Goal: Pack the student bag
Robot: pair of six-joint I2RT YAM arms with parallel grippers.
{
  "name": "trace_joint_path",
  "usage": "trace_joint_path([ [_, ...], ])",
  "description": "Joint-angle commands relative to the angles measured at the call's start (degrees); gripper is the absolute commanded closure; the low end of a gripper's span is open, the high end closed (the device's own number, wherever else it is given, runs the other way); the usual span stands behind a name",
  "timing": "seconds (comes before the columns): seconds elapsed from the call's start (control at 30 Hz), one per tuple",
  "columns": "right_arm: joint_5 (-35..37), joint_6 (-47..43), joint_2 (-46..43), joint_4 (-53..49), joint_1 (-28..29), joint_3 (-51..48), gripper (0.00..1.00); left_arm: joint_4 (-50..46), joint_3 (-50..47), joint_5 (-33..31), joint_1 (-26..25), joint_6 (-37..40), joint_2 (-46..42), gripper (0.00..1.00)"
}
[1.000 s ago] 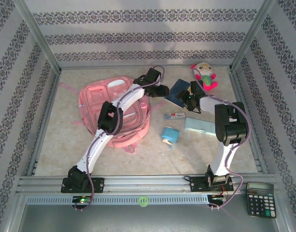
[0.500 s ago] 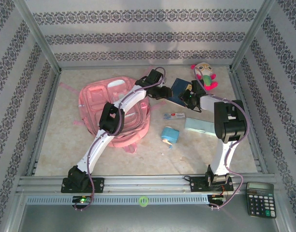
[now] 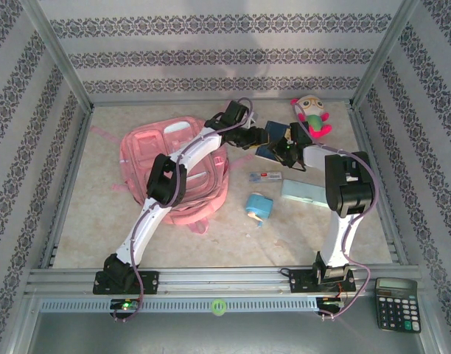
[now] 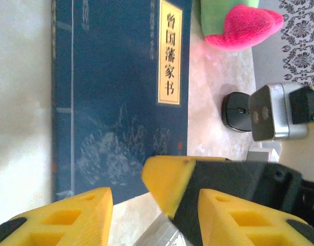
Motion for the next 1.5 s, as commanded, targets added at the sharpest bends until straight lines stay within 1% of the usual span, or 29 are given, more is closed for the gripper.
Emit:
trace_joint_path([
  [0.0, 6.91, -5.21, -7.39, -7.94, -0.14, 0.42, 0.37, -1.58, -0.43, -4.76, -0.17, 2.64, -1.78, 0.53],
  [0.07, 10.98, -6.54, -8.25, -11.93, -1.01, 1.94, 0.31, -4.11, 0.97, -7.23, 0.13, 3.06, -0.67, 0.52],
  [0.13, 12.57, -7.29, -6.34, -14.89, -2.15, 4.03, 0.29, -5.93, 1.73, -10.29, 0.13, 4.47, -0.09, 0.52],
  [0.17, 12.62, -7.50, -5.12, -15.95, -2.40, 5.00, 0.29, -5.87, 1.78, -10.77, 0.20, 4.70, 0.10, 0.52],
  [0.3, 12.67, -7.21, -1.12, -17.33, -2.18, 7.30, 0.30, -7.56, 3.82, -10.27, 0.11, 4.52, 2.69, 0.52],
  [0.4, 14.79, -6.93, -0.52, -17.76, -1.94, 7.20, 0.30, -7.69, 3.46, -9.69, -0.32, 4.55, 3.58, 0.52],
  [0.5, 13.98, -7.16, 0.82, -18.33, -1.89, 7.78, 0.32, -7.13, 3.37, -9.09, -0.85, 4.41, 4.31, 0.52],
  [0.67, 8.26, -6.11, 3.49, -15.90, -1.80, 7.77, 0.42, -5.53, 3.58, -7.50, -1.40, 2.53, 5.89, 0.53],
  [0.7, 6.71, -6.25, 4.20, -15.45, -1.80, 8.00, 0.45, -5.32, 3.63, -7.23, -1.49, 2.30, 6.01, 0.53],
  [0.77, 6.58, -7.06, 4.75, -16.82, -1.65, 9.33, 0.53, -5.04, 3.63, -6.35, -1.78, 2.04, 6.34, 0.53],
  [0.87, 4.23, -7.55, 4.87, -16.64, -1.73, 9.81, 0.62, -3.87, 3.78, -4.46, -2.24, 0.65, 7.10, 0.53],
  [0.97, -1.05, -7.12, 6.66, -16.03, -1.63, 11.21, 0.67, -3.23, 3.89, -2.05, -3.25, -0.52, 7.44, 0.54],
  [1.1, -3.15, -6.43, 7.77, -15.38, -1.01, 12.20, 0.72, -0.97, 1.97, 0.84, -4.15, -2.41, 5.87, 0.54],
  [1.23, -7.20, -4.24, 7.92, -11.62, -1.27, 11.14, 0.75, 7.31, -2.86, 4.11, -4.13, -6.82, 1.35, 0.54],
  [1.47, -9.44, -2.35, 6.51, -8.27, -1.19, 9.13, 0.77, 11.43, -3.36, 7.02, -3.78, -11.26, -2.28, 0.53],
])
